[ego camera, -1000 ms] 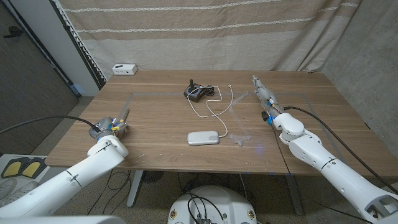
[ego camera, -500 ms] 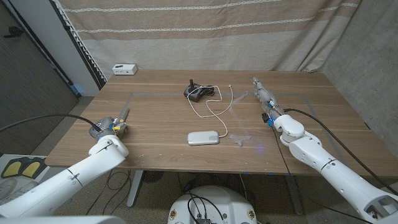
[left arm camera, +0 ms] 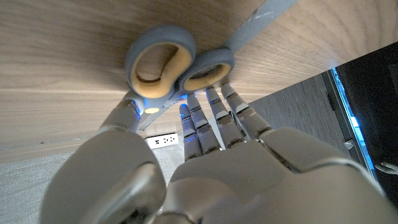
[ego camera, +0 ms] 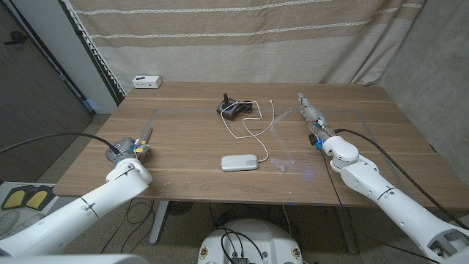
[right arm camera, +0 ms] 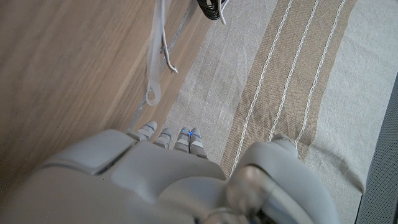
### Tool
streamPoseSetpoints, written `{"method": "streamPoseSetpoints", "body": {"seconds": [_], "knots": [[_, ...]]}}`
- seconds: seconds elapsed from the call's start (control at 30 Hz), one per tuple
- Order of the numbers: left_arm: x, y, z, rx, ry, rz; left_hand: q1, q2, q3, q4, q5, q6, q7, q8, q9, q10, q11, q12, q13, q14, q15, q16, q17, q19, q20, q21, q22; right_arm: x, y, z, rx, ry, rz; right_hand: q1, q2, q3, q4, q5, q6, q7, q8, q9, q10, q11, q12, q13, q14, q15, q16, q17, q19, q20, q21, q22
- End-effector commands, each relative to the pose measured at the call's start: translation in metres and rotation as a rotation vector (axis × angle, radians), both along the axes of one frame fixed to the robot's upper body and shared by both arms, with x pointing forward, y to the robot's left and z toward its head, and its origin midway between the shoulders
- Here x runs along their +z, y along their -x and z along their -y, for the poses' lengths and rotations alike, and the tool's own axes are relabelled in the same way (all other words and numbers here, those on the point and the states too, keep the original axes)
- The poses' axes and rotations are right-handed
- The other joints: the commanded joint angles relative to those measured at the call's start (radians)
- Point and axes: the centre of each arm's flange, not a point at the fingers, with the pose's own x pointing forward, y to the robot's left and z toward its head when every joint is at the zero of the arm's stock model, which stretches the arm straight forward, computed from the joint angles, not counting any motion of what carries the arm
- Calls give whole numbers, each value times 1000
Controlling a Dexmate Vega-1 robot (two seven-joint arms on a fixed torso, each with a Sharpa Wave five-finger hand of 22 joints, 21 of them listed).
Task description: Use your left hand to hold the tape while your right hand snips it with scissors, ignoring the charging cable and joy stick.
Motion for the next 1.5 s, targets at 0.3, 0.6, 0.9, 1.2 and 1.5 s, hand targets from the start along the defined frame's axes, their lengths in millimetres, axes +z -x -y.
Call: {"method": "streamPoseSetpoints", "body": {"seconds": [0.3, 0.6, 0.9, 1.2, 1.5], "knots": [[1, -2, -4, 2, 15, 0, -65, -42, -34, 17, -22, 9, 3, 1, 7, 2, 0, 9, 8, 11, -129, -2, 5, 8, -41, 2, 3, -2, -4, -1, -4, -2, -16, 3, 3, -2, -7, 3, -11, -1, 1, 4, -8, -1, 1, 4, -72, -32, 1, 1, -5, 6, 10, 3], [2, -5, -3, 8, 6, -15, -77, -34, -36, 24, -22, 17, -3, 3, 9, 10, -5, 13, 9, 18, -132, 0, 7, 11, -40, 3, 3, -2, -5, -2, -3, 3, -18, 3, 5, -1, -7, 3, -10, -1, 1, 4, -8, -1, 1, 4, -71, -31, 2, 1, -5, 5, 10, 3], [3, -5, -3, 28, 1, -35, -36, -11, -12, 4, -19, 21, -9, 4, 11, 14, -20, 16, 11, 25, -142, -3, 4, 17, -48, 5, 2, 1, -6, -1, 0, 7, -20, 4, 5, -1, -7, 3, -10, -1, 1, 4, -7, 0, 2, 4, -70, -31, 2, 1, -4, 6, 10, 3], [5, -5, 0, 41, -20, -44, 20, -23, 7, -31, -17, 24, -25, 7, 14, 16, -26, 18, 12, 35, -157, -9, -3, 21, -54, 4, 0, 3, -10, -2, 7, 6, -20, 4, 5, -1, -7, 2, -10, -1, 1, 4, -7, 0, 2, 4, -70, -31, 2, 1, -4, 6, 10, 3], [4, -7, 2, 45, -23, -51, 30, -20, 13, -28, -19, 29, -32, 10, 16, 21, -29, 20, 14, 38, -163, -11, -2, 23, -56, 4, 0, 4, -10, -1, 6, 16, -16, 4, 5, -2, -8, 2, -9, 0, 2, 4, -6, 0, 2, 4, -70, -30, 2, 1, -3, 6, 10, 3]]}}
